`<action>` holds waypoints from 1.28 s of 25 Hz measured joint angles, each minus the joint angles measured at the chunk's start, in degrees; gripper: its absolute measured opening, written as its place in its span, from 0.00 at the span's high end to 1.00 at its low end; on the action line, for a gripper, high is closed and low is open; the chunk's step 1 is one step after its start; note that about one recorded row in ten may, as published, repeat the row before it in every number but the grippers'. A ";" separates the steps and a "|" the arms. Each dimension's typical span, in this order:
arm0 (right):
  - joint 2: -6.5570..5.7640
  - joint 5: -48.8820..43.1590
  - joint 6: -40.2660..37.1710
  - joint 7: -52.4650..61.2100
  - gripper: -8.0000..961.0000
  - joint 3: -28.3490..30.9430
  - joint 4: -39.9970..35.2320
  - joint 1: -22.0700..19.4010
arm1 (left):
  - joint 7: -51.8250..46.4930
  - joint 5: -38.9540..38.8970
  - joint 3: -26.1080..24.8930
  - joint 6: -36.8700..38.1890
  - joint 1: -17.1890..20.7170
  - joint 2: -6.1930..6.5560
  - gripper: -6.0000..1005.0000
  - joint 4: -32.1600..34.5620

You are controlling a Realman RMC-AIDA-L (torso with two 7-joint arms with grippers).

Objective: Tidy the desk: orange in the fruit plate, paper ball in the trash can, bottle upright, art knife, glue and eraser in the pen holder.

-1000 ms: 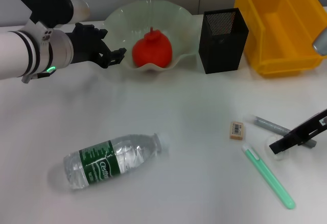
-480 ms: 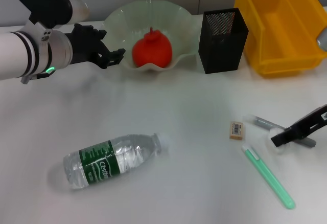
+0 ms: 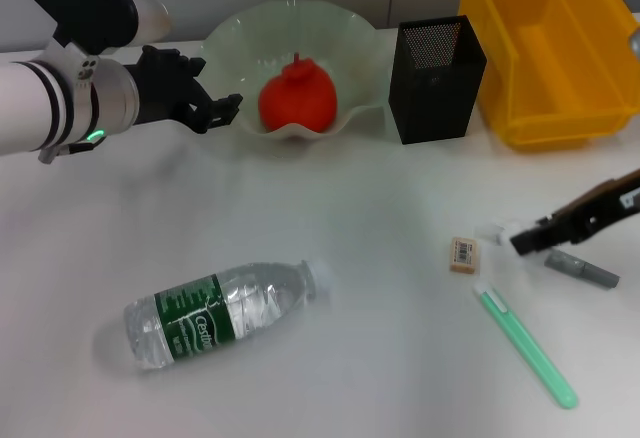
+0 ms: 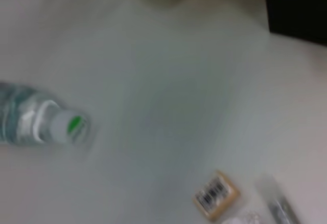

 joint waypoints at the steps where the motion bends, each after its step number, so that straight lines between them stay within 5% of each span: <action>1: -0.09 0.47 0.10 0.13 0.65 0.14 -0.75 -0.07 | 0.00 0.00 -0.01 -0.04 -0.05 0.00 0.41 -0.01; 7: -0.61 1.26 1.86 0.22 0.65 5.92 -7.21 0.88 | 0.00 0.00 -0.02 -0.15 -0.43 0.00 0.42 -0.09; 14: -3.75 4.25 2.81 0.21 0.65 13.59 -10.42 1.08 | 0.00 0.00 -0.02 -0.17 -0.34 0.00 0.42 -0.09; 26: -9.10 3.58 -1.09 -0.50 0.66 18.06 -5.30 0.96 | 0.00 0.00 -0.01 -0.17 -0.56 0.00 0.42 -0.24; 32: -9.78 3.36 -6.23 -2.51 0.66 17.25 -1.69 1.34 | 0.00 0.00 0.14 -0.38 -0.30 0.00 0.42 -0.26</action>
